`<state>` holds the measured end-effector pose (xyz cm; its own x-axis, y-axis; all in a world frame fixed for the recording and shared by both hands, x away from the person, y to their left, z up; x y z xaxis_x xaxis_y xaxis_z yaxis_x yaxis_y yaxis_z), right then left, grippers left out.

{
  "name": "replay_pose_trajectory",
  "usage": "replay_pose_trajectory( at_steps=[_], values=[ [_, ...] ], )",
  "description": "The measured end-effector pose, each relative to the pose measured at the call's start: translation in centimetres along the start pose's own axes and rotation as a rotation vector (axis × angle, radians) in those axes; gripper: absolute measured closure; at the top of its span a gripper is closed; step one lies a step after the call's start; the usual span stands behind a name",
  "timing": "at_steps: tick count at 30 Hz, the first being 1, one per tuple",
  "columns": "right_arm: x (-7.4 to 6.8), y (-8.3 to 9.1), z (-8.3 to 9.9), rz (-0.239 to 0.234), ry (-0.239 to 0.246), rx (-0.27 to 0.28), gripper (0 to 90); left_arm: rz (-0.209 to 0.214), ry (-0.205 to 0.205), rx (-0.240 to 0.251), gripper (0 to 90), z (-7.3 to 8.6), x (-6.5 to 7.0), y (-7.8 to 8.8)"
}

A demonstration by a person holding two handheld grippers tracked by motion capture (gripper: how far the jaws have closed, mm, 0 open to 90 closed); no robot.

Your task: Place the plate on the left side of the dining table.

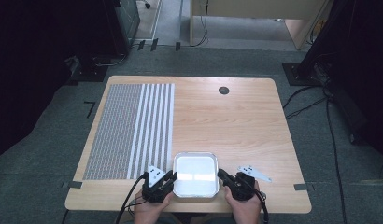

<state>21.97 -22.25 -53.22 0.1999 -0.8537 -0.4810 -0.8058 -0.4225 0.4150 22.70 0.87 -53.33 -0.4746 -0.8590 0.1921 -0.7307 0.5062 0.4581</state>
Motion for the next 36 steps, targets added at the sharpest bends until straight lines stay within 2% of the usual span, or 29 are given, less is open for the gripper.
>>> replay_pose_trajectory(
  at_steps=[4, 6, 7, 10, 11, 13, 16, 19, 21, 26, 32, 34, 35, 36],
  values=[
    [0.1, 0.1, -0.1, -0.009, -0.024, -0.004, 90.0, -0.001, -0.003, -0.001, 79.4, 0.0, 0.0, 0.0],
    [0.0, 0.2, -0.2, -0.058, -0.067, -0.010, 90.0, 0.002, -0.005, -0.003, 79.4, 0.1, 0.1, -0.1],
    [-0.2, 0.1, -0.1, -0.073, -0.073, -0.020, 90.0, 0.005, -0.006, -0.003, 79.4, 0.1, 0.1, -0.1],
    [-0.5, 0.0, 0.2, -0.064, -0.049, -0.024, 90.0, 0.005, -0.010, -0.002, 79.3, 0.1, 0.2, -0.1],
    [-0.4, 0.0, 0.2, -0.045, -0.054, -0.004, 89.6, 0.010, -0.007, -0.004, 79.3, 0.1, 0.1, -0.1],
    [-0.1, 0.1, 0.1, -0.038, -0.076, 0.014, 88.8, 0.010, -0.007, -0.003, 79.2, 0.1, 0.1, -0.1],
    [0.6, 0.3, -0.1, -0.018, -0.103, 0.022, 88.8, 0.009, -0.008, -0.002, 79.2, 0.1, 0.1, -0.1],
    [0.9, 0.1, 0.0, -0.044, -0.145, 0.000, 89.0, 0.009, -0.007, -0.003, 79.2, 0.1, 0.1, -0.1],
    [0.9, 0.0, 0.0, -0.046, -0.143, -0.004, 89.0, 0.007, -0.008, -0.003, 79.2, 0.1, 0.1, -0.1],
    [1.1, 0.2, -0.1, -0.083, -0.215, -0.008, 88.9, 0.006, -0.009, -0.006, 79.5, 0.1, 0.1, -0.2],
    [1.0, 0.0, 0.1, -0.077, -0.210, -0.032, 86.7, 0.005, -0.007, -0.005, 79.6, 0.1, 0.1, -0.2],
    [0.8, 0.0, 0.1, -0.057, -0.164, -0.027, 86.5, 0.005, -0.008, -0.004, 79.6, 0.1, 0.1, -0.2],
    [0.8, 0.0, 0.1, -0.057, -0.164, -0.027, 86.5, 0.005, -0.008, -0.004, 79.5, 0.1, 0.1, -0.2],
    [0.2, 0.0, 0.1, -0.020, -0.089, -0.026, 84.6, 0.006, -0.009, -0.004, 79.3, 0.1, 0.1, -0.2]
  ],
)
Point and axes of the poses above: each handheld gripper's, and its own axes: y roughly backward along the jaws, z roughly out of its underside, x roughly to its right, the point moved 5 cm from there along -y, roughly forward along the jaws, and after that the axes turned 9 degrees about x, right-handed, at the moved point
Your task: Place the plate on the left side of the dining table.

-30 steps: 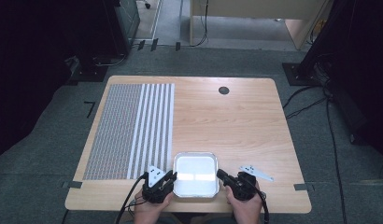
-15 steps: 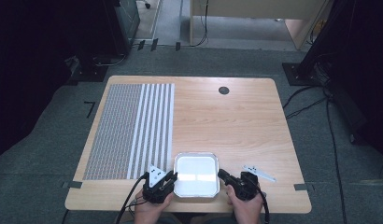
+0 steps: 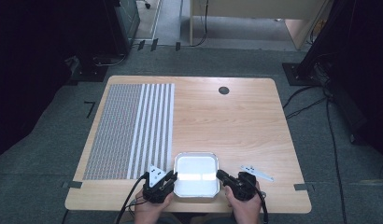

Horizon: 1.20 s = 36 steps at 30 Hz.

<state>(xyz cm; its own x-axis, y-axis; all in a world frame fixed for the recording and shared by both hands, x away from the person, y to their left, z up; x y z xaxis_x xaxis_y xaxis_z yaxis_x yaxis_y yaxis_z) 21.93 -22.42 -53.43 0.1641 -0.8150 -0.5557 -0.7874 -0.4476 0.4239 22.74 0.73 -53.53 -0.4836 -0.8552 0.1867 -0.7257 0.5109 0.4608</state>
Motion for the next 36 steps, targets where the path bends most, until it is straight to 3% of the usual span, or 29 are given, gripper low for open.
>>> replay_pose_trajectory(
  at_steps=[2, 3, 4, 9, 18, 22, 29, 31, 32, 33, 36],
  values=[
    [-0.2, 0.0, 0.0, 0.014, 0.024, 0.001, 84.7, 0.001, 0.000, 0.000, 79.0, 0.0, 0.0, 0.0],
    [-0.5, 0.0, 0.1, 0.050, 0.078, 0.009, 87.0, 0.002, -0.001, 0.000, 78.8, 0.0, 0.0, 0.0],
    [-0.5, 0.0, 0.1, 0.050, 0.078, 0.009, 87.0, 0.001, -0.002, 0.000, 78.8, 0.0, 0.0, 0.0],
    [-0.4, 0.3, -0.1, 0.054, 0.018, 0.013, 89.6, 0.003, -0.006, -0.001, 76.6, 0.1, 0.0, -0.1],
    [-0.5, 0.9, -0.6, 0.078, 0.003, 0.057, 90.0, 0.019, 0.019, 0.014, 61.6, -0.1, 0.0, 0.1],
    [-0.2, 1.5, -1.0, 0.102, -0.008, 0.090, 90.0, 0.024, 0.023, 0.024, 59.4, -0.3, 0.0, 0.2],
    [0.2, 2.0, -1.1, 0.119, -0.011, 0.099, 89.9, 0.036, 0.021, 0.032, 59.5, -0.3, 0.4, 0.3],
    [0.2, 2.1, -1.1, 0.126, 0.005, 0.106, 87.0, 0.041, 0.022, 0.041, 59.8, -0.4, 0.6, 0.5],
    [0.3, 2.2, -1.2, 0.155, 0.061, 0.144, 79.8, 0.042, 0.023, 0.044, 59.5, -0.5, 0.7, 0.6],
    [0.3, 2.3, -1.4, 0.161, 0.078, 0.156, 79.3, 0.033, 0.010, 0.046, 59.5, -0.6, 0.8, 0.7],
    [0.5, 2.7, -2.7, 0.160, 0.078, 0.189, 78.2, 0.048, 0.007, 0.034, 58.9, -0.6, 1.2, 0.7]
  ],
)
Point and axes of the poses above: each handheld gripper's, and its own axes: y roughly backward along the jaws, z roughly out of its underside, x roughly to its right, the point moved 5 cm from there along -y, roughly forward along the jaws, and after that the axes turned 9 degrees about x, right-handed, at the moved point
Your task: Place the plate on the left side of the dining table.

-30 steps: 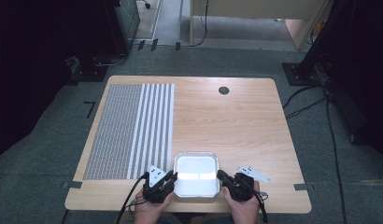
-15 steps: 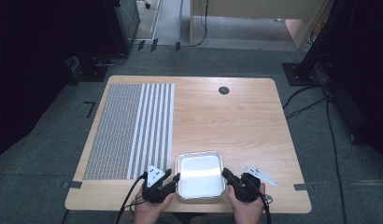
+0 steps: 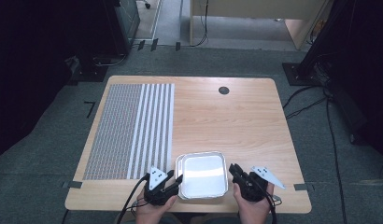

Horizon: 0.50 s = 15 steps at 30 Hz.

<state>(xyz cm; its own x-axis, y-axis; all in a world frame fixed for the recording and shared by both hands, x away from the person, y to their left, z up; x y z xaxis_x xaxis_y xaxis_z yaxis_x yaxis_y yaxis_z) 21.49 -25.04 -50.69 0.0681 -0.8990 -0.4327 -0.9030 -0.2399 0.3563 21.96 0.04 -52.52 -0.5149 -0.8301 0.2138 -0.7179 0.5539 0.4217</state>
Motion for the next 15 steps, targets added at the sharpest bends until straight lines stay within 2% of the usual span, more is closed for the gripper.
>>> replay_pose_trajectory(
  at_steps=[2, 3, 5, 7, 8, 9, 10, 11, 14, 15],
  values=[
    [0.0, -0.1, -0.3, -0.006, 0.003, -0.007, 77.5, 0.002, -0.006, -0.012, 58.9, 0.2, 0.3, -0.1],
    [0.0, -0.4, -0.6, -0.016, 0.021, -0.029, 77.2, 0.003, -0.009, -0.021, 58.9, 0.3, 0.5, -0.2],
    [0.0, -0.9, -0.8, -0.026, 0.025, -0.050, 77.6, -0.003, -0.013, -0.025, 58.9, 0.4, 0.7, -0.3],
    [0.0, -1.2, -0.9, -0.027, 0.024, -0.064, 77.7, -0.008, -0.011, -0.026, 59.1, 0.4, 0.7, -0.3],
    [0.0, -1.6, -1.1, -0.026, 0.031, -0.072, 77.7, -0.008, -0.009, -0.028, 59.1, 0.4, 0.7, -0.3],
    [-0.3, -2.2, -1.1, -0.026, 0.049, -0.101, 77.7, -0.008, -0.010, -0.030, 59.0, 0.4, 0.7, -0.2],
    [-0.3, -2.2, -1.1, -0.026, 0.049, -0.101, 77.7, -0.008, -0.010, -0.030, 59.0, 0.4, 0.7, -0.2],
    [-0.6, -2.8, -0.9, -0.019, 0.080, -0.117, 77.6, -0.004, -0.011, -0.028, 59.0, 0.4, 0.9, -0.2],
    [-0.8, -3.3, -0.8, -0.013, 0.094, -0.125, 77.4, -0.004, -0.020, -0.029, 59.1, 0.4, 1.0, -0.1],
    [-0.9, -3.7, -0.7, 0.006, 0.108, -0.125, 78.0, -0.006, -0.024, -0.028, 59.1, 0.5, 1.1, -0.1]
  ],
)
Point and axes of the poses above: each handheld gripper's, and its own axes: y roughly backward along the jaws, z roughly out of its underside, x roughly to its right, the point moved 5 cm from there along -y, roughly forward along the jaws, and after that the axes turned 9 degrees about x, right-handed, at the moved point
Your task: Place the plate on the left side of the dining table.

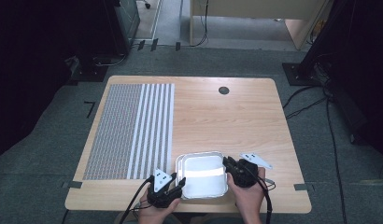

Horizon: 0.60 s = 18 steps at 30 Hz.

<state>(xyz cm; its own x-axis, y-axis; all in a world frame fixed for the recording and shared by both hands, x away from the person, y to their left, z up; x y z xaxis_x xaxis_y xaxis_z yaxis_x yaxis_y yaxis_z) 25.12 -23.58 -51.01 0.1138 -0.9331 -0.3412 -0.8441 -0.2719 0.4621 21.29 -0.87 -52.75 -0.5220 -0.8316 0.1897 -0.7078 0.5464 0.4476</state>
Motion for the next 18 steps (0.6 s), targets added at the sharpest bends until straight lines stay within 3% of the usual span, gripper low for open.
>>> replay_pose_trajectory(
  at_steps=[5, 11, 18],
  values=[
    [-0.1, -1.1, 0.2, 0.040, 0.033, -0.023, 79.9, -0.004, -0.007, -0.003, 59.1, 0.1, 0.0, 0.1],
    [-0.5, -1.4, 0.4, 0.053, 0.009, -0.028, 88.1, -0.011, -0.016, -0.014, 59.0, 0.1, 0.1, 0.2],
    [-0.2, -1.0, 0.5, 0.081, -0.089, -0.010, 89.2, -0.002, -0.013, -0.025, 59.4, 0.3, 0.7, 0.3]
  ],
)
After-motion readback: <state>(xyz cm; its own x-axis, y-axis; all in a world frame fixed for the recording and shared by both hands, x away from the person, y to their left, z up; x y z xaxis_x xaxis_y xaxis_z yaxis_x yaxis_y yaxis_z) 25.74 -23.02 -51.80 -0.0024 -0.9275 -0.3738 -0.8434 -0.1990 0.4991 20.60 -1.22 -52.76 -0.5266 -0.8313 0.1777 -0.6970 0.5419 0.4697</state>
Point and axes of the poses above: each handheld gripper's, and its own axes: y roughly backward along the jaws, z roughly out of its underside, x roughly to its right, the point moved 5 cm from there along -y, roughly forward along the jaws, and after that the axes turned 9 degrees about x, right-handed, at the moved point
